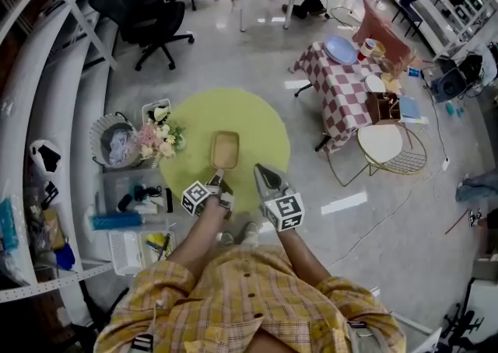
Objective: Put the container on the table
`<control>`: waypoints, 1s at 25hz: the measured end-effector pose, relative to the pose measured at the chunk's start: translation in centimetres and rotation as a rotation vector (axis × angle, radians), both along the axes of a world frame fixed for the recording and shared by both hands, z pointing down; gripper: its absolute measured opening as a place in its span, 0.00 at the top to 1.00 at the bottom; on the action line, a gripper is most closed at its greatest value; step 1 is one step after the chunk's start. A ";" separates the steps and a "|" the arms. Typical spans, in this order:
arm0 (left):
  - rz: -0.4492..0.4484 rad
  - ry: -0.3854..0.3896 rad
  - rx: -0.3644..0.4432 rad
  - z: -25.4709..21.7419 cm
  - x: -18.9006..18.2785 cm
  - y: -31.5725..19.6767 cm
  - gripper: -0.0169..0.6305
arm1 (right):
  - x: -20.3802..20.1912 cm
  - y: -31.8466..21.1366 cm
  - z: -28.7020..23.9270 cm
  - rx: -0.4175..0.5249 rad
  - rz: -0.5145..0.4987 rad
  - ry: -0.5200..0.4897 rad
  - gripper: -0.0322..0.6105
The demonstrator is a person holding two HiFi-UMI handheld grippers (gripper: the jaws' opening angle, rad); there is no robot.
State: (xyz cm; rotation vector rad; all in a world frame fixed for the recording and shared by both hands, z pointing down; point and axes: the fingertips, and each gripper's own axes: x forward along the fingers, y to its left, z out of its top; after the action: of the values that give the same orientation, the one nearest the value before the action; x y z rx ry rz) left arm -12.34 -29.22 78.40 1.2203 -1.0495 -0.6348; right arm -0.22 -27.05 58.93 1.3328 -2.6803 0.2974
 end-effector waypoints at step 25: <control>0.141 -0.087 0.329 -8.8 0.3 4.9 0.97 | -0.4 5.8 -1.1 -0.004 0.026 -0.023 0.95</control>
State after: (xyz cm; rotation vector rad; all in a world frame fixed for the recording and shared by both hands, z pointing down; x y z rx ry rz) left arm -12.05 -24.29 69.61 1.6065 -0.9434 -0.6659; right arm -0.64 -21.28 57.84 1.3730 -2.6816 0.3226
